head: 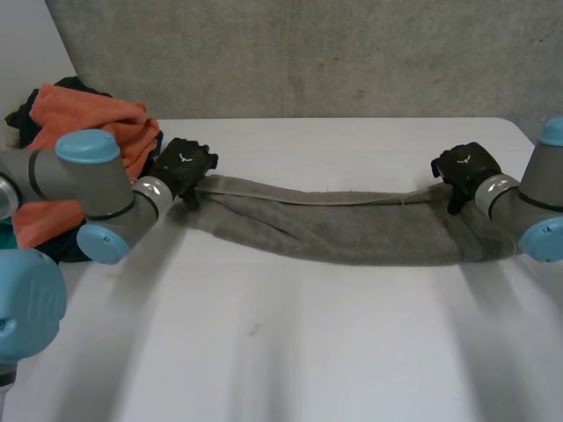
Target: Fold the laundry.
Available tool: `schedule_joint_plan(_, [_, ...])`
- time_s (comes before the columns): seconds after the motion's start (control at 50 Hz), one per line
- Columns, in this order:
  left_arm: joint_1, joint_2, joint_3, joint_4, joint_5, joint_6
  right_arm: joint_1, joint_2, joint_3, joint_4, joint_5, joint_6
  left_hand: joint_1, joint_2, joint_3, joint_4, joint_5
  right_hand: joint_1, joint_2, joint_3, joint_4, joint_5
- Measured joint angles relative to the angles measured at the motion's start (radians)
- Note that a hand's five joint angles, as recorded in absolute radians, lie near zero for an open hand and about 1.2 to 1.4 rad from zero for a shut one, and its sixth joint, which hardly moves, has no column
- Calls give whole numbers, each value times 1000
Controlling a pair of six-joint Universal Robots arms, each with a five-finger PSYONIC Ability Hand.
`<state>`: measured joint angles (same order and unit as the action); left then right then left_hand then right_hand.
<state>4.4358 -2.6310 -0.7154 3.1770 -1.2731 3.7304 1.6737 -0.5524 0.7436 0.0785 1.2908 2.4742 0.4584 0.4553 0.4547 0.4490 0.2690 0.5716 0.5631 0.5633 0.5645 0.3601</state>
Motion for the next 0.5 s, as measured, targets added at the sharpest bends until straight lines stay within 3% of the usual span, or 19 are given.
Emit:
schedule_joint_plan(0.12, [3, -76, 84, 5, -14, 34, -6, 63, -57, -59, -2, -15, 37, 44, 42, 52, 59, 0, 0, 0, 0, 3])
schedule_joint_plan(0.28, [14, -167, 224, -4, -19, 48, -3, 147, -145, -116, -2, -18, 395, 376, 374, 381, 381, 85, 95, 94, 91, 126])
schedule_joint_plan(0.32, [17, -189, 260, -3, -7, 47, 0, 178, -183, -123, -11, -20, 590, 573, 570, 579, 579, 336, 347, 340, 336, 354])
schedule_joint_plan(0.36, [18, -201, 277, 1, 2, 44, 1, 196, -208, -125, -25, -21, 633, 628, 615, 625, 625, 514, 528, 520, 518, 533])
schedule_joint_plan(0.4, [19, -210, 290, 14, 9, 42, 3, 209, -226, -128, -41, -21, 693, 731, 724, 737, 718, 563, 607, 595, 599, 617])
schedule_joint_plan(0.5, [19, -228, 321, 88, 12, 30, 7, 229, -264, -174, -70, -20, 693, 738, 731, 745, 718, 563, 616, 621, 629, 624])
